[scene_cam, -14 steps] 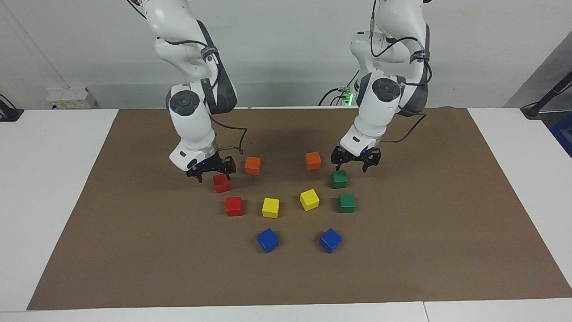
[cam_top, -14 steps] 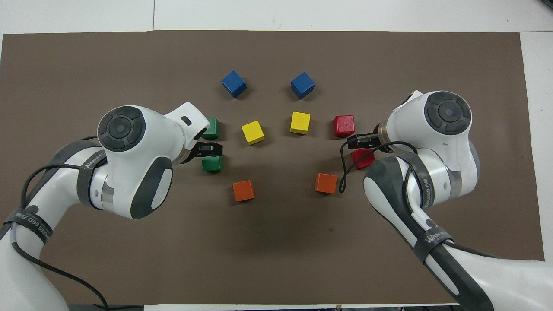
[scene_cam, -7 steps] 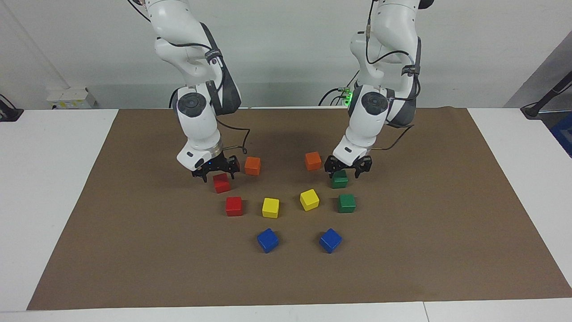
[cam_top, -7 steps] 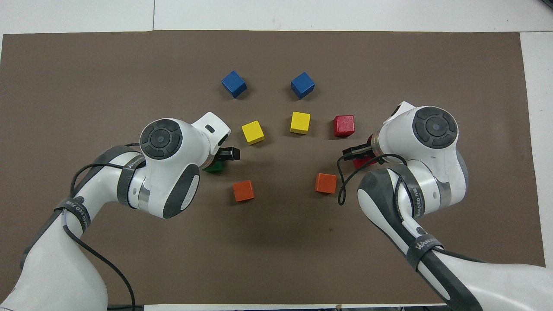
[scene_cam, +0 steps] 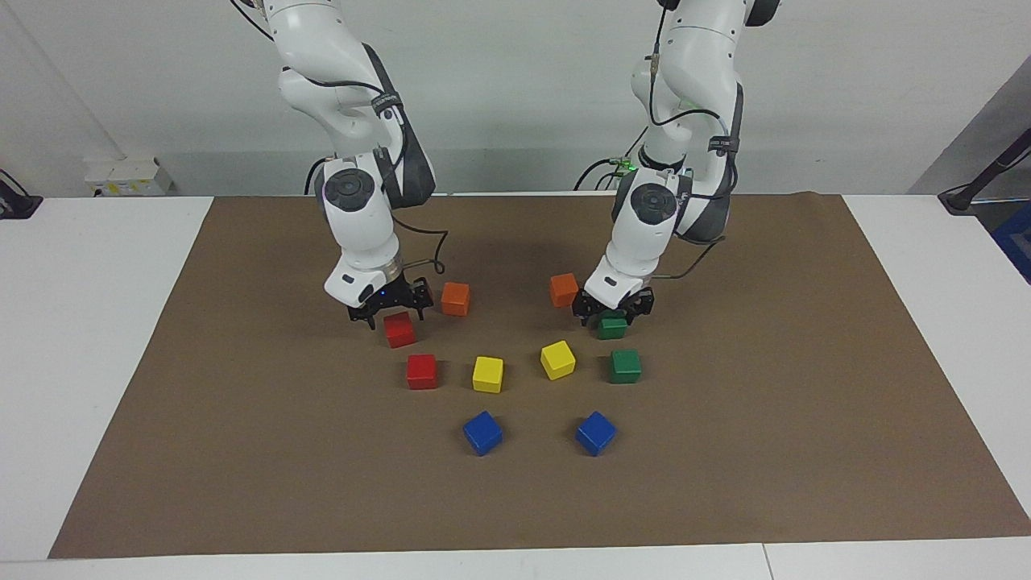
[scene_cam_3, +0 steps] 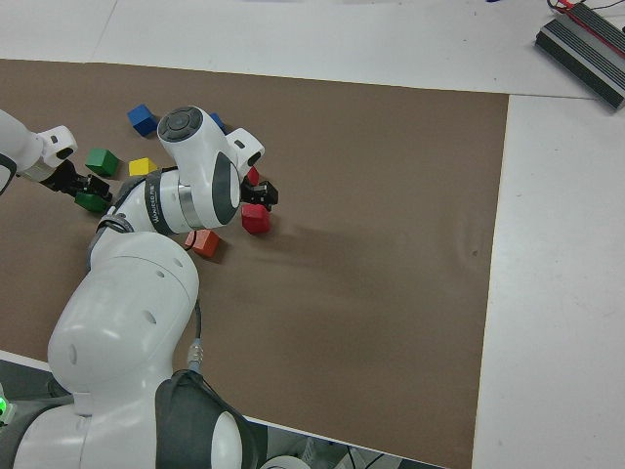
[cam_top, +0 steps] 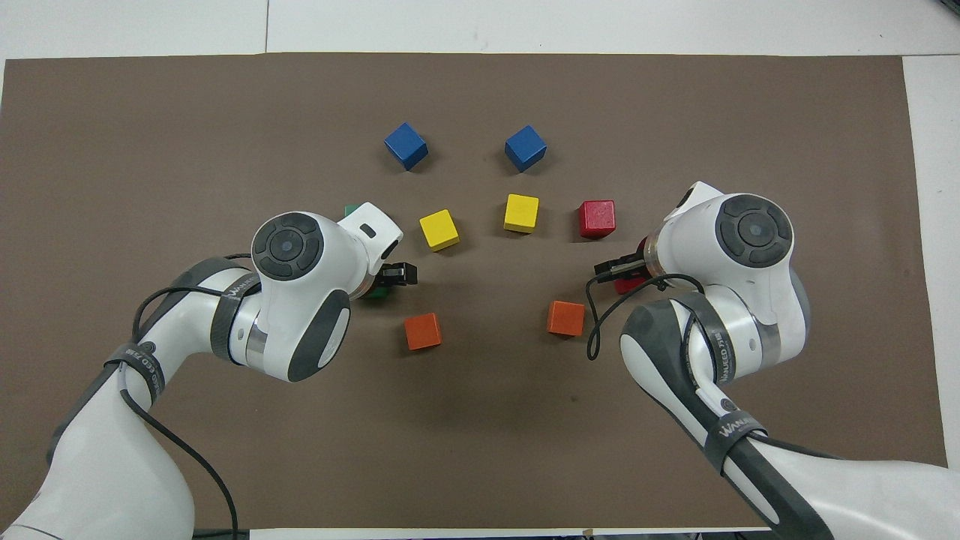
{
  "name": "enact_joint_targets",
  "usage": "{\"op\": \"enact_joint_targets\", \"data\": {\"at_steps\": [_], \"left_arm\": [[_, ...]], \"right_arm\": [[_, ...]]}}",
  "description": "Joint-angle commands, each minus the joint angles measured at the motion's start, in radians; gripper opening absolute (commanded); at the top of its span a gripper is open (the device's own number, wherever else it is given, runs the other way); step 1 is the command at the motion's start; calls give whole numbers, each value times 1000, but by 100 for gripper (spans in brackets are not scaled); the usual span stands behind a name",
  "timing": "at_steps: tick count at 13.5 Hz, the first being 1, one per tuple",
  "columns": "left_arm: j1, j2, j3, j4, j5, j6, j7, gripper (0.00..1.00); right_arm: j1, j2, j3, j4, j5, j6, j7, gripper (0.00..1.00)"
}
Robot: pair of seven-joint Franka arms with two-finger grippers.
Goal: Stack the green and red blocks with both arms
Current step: 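Grasp the green block with the left gripper while the right gripper grasps the red block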
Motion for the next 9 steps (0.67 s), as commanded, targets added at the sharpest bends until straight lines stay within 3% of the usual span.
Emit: {"op": "enact_joint_targets", "data": {"at_steps": [1, 2, 3, 4, 5, 6, 7, 8, 9], "left_arm": [[-23, -9, 17, -55, -11, 74, -7, 94], [-22, -7, 17, -55, -11, 80, -8, 88], [-22, -7, 19, -55, -11, 80, -8, 71], [-22, -7, 17, -55, -11, 79, -5, 20], [-19, -7, 19, -55, -11, 77, -4, 0], [-17, -7, 19, -52, -11, 75, -4, 0], [-11, -7, 19, -46, -11, 66, -4, 0], [-8, -15, 20, -41, -11, 62, -2, 0], [1, -24, 22, -35, -11, 40, 2, 0]], "right_arm": [[-6, -1, 3, -40, 15, 54, -28, 100], [-8, 7, 3, -40, 15, 55, -26, 100], [-13, 19, 3, -41, 15, 57, -26, 100], [-13, 28, 3, -41, 15, 67, -23, 100], [-13, 33, 3, -41, 15, 81, -16, 100], [-13, 39, 3, -41, 15, 83, 0, 97], [-13, 39, 1, -41, 15, 77, 7, 63], [-14, 39, 1, -38, 15, 69, 1, 9], [-20, 39, 1, -34, 15, 57, 0, 0]]}}
